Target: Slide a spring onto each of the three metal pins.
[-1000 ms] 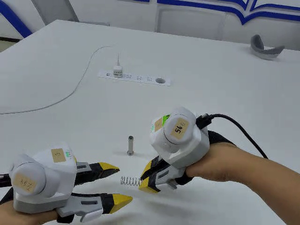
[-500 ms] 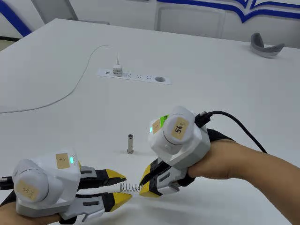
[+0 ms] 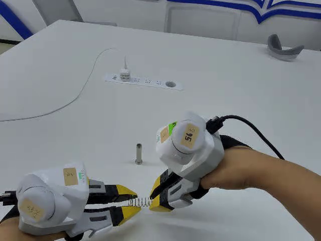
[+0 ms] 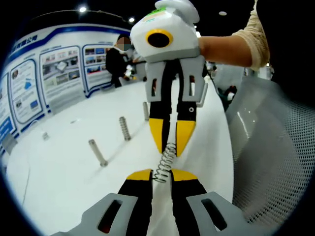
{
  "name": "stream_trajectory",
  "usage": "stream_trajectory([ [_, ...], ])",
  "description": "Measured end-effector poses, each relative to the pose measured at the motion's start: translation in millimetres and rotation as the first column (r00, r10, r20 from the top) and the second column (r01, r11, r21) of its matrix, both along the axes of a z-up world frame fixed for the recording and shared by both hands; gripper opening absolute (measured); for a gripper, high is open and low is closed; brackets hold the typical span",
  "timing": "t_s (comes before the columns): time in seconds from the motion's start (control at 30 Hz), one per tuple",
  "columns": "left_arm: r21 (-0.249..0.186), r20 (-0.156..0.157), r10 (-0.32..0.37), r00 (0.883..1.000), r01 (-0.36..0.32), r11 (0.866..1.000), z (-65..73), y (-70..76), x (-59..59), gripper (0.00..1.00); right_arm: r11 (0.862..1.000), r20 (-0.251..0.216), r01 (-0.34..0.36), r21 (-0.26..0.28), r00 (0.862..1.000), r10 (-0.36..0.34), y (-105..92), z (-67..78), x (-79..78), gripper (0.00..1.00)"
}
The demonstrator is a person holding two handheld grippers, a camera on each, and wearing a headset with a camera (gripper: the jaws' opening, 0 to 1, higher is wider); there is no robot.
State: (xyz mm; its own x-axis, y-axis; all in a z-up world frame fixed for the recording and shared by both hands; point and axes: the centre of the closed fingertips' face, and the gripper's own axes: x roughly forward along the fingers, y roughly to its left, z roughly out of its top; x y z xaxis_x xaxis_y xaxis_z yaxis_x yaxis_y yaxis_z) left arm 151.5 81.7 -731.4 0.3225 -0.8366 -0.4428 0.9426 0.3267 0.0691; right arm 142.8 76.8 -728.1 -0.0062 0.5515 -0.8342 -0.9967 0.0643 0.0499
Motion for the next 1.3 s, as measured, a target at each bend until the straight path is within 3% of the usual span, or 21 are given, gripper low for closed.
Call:
stream_trajectory([
  [0.9,-0.012,-0.009,0.008,1.000,-0.008,1.000,3.8,-1.9,0.7,0.11,0.996,0.074,-0.030,0.079,0.997,0.025,28.9,30.6,4.3,0.12],
  [1.3,-0.046,-0.040,0.023,0.999,-0.025,0.999,5.5,-2.5,1.3,0.11,0.995,0.090,-0.034,0.096,0.996,0.026,34.9,33.7,4.4,0.12],
])
